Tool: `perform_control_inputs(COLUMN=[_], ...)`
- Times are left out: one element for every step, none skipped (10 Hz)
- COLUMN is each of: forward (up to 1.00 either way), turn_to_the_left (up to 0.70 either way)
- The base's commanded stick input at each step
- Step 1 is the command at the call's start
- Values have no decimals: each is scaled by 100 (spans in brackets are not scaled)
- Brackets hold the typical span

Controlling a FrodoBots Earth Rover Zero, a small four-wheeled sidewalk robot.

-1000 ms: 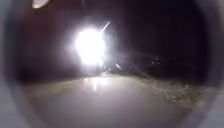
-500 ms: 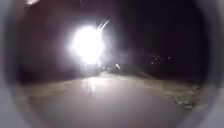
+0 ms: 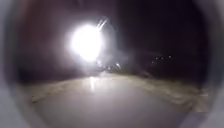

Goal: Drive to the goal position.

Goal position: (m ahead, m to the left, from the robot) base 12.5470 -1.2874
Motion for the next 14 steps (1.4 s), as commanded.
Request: perform_control_inputs(forward=[100,100,100,100,100,100,100,100,100,100,100,100,100,100], turn_to_the_left=[0,0,0,0,0,0,0,0,0,0,0,0,0,0])
